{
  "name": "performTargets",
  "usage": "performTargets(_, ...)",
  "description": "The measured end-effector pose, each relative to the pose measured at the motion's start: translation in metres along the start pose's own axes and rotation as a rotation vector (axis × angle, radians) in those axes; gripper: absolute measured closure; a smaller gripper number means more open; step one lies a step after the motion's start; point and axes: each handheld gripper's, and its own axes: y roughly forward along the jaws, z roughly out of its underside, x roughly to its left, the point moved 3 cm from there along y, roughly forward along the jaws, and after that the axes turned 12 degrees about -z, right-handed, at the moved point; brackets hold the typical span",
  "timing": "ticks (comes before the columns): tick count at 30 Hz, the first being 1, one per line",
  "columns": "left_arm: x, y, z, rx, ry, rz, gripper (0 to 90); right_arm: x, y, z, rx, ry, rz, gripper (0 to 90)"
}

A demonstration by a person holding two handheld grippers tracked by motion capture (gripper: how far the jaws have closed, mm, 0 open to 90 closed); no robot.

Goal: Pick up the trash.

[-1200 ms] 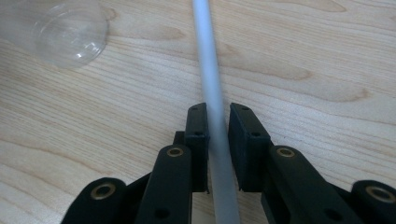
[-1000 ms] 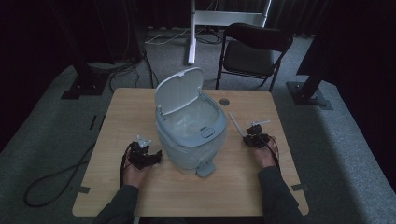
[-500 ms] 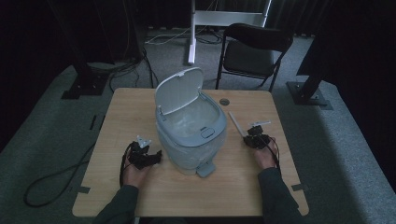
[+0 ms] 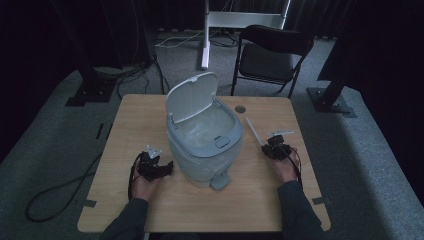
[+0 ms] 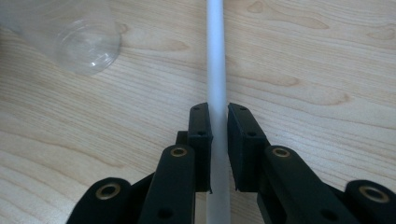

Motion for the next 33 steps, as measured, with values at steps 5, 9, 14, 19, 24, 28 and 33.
performTargets(5,0.0,0.0,0.0,0.0,0.0,0.0,24.3,0.003,-0.002,-0.001,-0.011,-0.011,-0.002,79.8)
performTargets(9,0.0,0.0,0.0,0.0,0.0,0.0,24.3,0.004,-0.006,-0.002,-0.026,-0.018,-0.007,79.8)
performTargets(14,0.0,0.0,0.0,0.0,0.0,0.0,24.3,0.005,-0.01,-0.004,-0.039,-0.026,-0.007,79.8)
performTargets(19,0.0,0.0,0.0,0.0,0.001,0.0,24.3,0.008,-0.013,-0.005,-0.049,-0.039,-0.003,79.7)
performTargets(24,0.0,0.0,0.0,0.0,0.001,0.0,24.2,0.011,-0.017,-0.006,-0.065,-0.052,-0.005,79.7)
performTargets(28,0.0,0.0,0.0,0.0,0.002,0.0,24.3,0.013,-0.021,-0.008,-0.076,-0.061,-0.004,79.8)
performTargets(33,0.0,0.0,0.0,0.0,0.001,0.001,24.3,0.015,-0.026,-0.01,-0.092,-0.067,-0.003,79.8)
